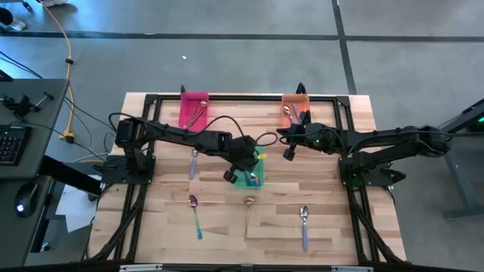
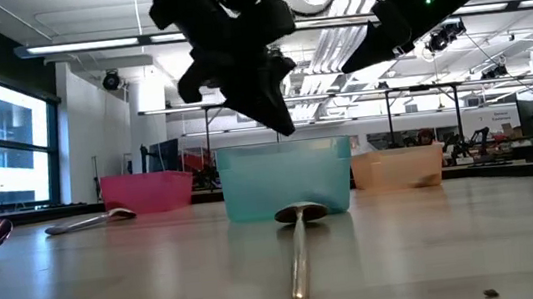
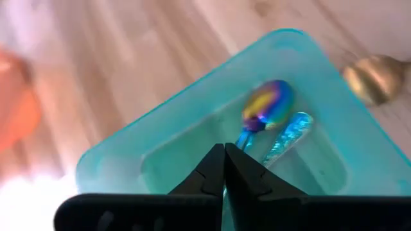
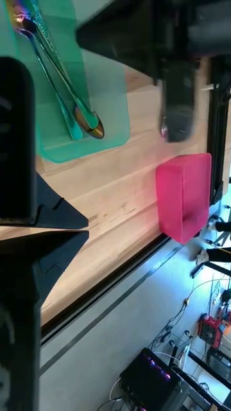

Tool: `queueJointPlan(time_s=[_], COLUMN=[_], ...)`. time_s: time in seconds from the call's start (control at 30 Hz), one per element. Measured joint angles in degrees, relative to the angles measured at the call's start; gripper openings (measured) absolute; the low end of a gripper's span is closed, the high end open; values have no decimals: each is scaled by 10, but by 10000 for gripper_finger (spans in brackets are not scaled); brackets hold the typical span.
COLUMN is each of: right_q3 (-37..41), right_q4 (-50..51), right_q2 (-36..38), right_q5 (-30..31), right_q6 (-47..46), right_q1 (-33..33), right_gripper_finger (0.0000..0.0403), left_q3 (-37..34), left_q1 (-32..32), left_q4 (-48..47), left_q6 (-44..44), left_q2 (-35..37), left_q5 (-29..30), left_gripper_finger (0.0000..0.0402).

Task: Sort silverware by color (type)
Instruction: Put the top purple spoon into the orange bin

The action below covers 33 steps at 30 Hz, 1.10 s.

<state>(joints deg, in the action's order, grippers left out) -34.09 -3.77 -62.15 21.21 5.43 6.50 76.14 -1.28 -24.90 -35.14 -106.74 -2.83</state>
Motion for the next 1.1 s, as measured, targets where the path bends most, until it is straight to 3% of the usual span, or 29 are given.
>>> queueJointPlan(time_s=[0.27,0.47,0.77,0.9,1.1], right_q3=[0,0,0,0,0], right_q4=[-3,-13,-16,-16,-17], right_q2=[0,0,0,0,0], right_q5=[0,0,-3,-3,-4], right_q6=[2,1,-7,-14,-18], right_q1=[0,0,0,0,0], right_gripper_finger=[0,0,0,0,0], left_q3=[-101,-187,-281,-289,-290], left_q1=[41,93,179,218,265], left_q4=[26,22,-17,-107,-207], left_q6=[167,342,622,712,808], left_q2=[86,177,290,308,309], left_q5=[135,193,200,196,143], left_gripper_finger=[0,0,1,1,27])
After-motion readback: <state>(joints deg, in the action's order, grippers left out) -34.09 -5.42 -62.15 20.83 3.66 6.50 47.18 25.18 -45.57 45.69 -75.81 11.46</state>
